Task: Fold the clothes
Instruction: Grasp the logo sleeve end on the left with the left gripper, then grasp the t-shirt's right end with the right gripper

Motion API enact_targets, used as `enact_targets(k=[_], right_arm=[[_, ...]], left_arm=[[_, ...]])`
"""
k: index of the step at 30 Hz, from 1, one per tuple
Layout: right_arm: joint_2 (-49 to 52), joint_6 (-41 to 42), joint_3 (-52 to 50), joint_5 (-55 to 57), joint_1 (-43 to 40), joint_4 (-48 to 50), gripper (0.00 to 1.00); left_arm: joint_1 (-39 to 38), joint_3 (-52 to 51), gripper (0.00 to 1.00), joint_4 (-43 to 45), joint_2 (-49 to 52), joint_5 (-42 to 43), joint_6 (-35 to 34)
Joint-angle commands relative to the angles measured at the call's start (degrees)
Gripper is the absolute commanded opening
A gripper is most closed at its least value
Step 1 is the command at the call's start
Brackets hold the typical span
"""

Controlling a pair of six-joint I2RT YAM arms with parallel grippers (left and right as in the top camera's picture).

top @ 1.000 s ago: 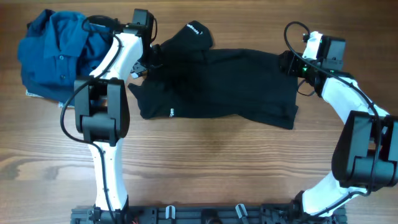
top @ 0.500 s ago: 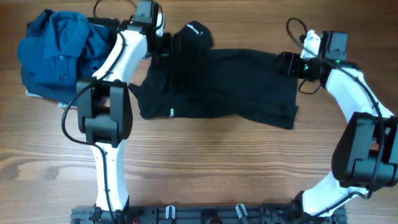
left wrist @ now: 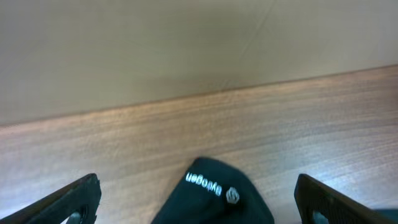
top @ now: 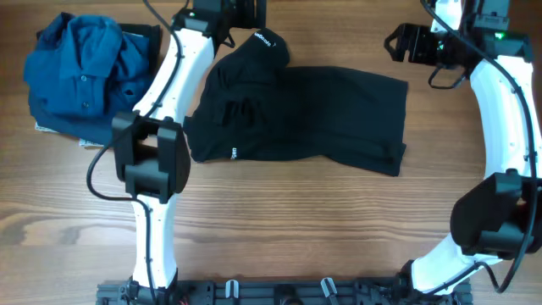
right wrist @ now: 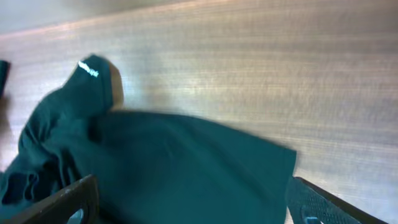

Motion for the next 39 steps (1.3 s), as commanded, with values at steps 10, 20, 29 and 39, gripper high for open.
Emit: enact_targets(k=[10,20,29,39], right_arm=[[0.44,-1.14,0.52,3.04,0.35,-2.34,0.96],[0.44,-1.09,0.52,3.04,0.35,-3.69,0.96],[0.44,-1.05,0.52,3.06,0.35,-5.40,0.91],[0.44,-0.96,0.42,3.06,0.35,-5.09,0.91]], left_arm=[[-3.50,0.59,1.00,4.15,12.92,-1.88,12.52],[-3.43,0.57,0.91,4.15,15.82,-1.90,12.28],[-3.43,0.57,0.17,3.80,18.14,-1.97,11.78],[-1.20,6.62,0.04,-1.16,16.04,-4.46,7.65]])
